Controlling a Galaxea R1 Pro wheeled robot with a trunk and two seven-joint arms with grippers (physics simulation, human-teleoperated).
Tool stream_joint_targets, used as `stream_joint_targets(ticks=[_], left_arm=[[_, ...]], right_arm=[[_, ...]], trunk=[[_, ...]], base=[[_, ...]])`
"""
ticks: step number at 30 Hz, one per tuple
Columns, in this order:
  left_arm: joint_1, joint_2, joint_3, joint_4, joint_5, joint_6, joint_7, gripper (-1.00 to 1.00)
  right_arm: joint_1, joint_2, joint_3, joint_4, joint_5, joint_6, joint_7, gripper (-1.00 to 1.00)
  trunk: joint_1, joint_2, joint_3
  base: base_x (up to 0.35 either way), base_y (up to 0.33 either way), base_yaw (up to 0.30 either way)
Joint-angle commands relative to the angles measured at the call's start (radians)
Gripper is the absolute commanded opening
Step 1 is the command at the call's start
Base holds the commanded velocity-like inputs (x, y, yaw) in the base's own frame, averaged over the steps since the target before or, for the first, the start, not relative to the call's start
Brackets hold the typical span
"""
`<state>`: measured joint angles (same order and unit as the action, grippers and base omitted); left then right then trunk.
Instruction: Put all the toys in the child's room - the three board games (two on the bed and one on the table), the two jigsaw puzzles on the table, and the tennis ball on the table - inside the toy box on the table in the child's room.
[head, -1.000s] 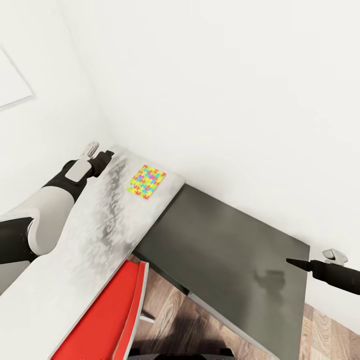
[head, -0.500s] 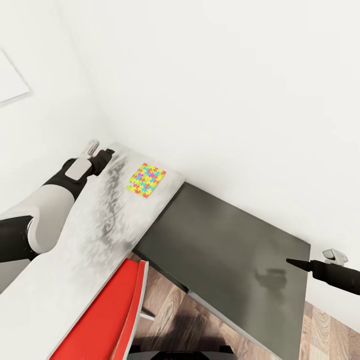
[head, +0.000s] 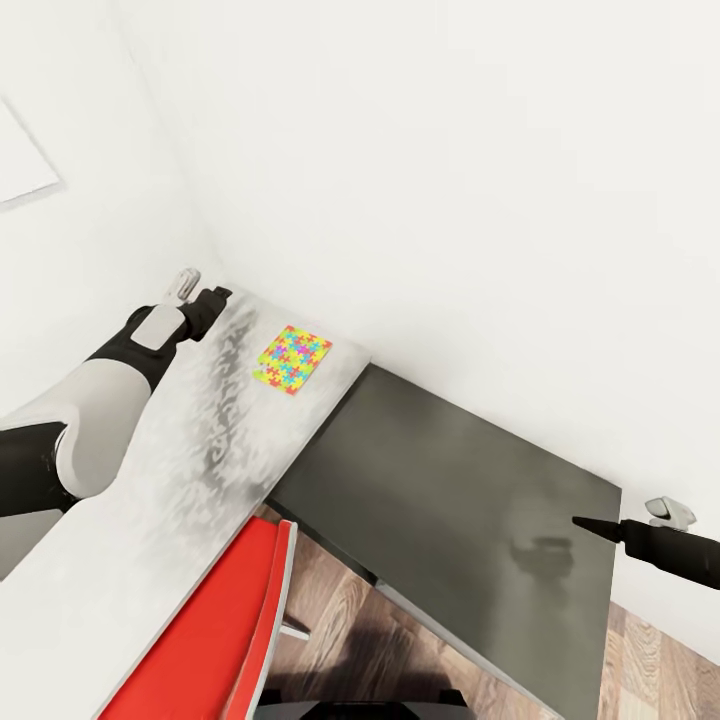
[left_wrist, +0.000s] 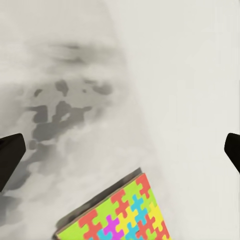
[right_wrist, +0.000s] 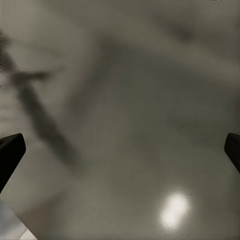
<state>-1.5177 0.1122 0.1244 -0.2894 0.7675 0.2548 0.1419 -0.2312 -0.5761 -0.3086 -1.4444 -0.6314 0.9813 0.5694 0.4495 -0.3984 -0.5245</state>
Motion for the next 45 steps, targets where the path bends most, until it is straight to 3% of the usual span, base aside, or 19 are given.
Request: stream_joint_targets(ticks=[1, 45], left_arm=[[-0.001, -0.001, 0.001, -0.002, 0.01, 0.005, 0.006, 1.0], [-0.031, 0.006, -0.003, -0.002, 0.01, -0.006, 0.005, 1.0]], right_arm=[[-0.001, 0.0, -0.001, -0.001, 0.004, 0.005, 0.006, 1.0], [0.0, 0.001, 0.001, -0.002, 0.005, 0.005, 0.006, 1.0]], trunk=[[0.001, -0.002, -0.002], [0.001, -0.002, -0.066]], base=[[0.0, 0.0, 0.0], [0.0, 0.0, 0.0]])
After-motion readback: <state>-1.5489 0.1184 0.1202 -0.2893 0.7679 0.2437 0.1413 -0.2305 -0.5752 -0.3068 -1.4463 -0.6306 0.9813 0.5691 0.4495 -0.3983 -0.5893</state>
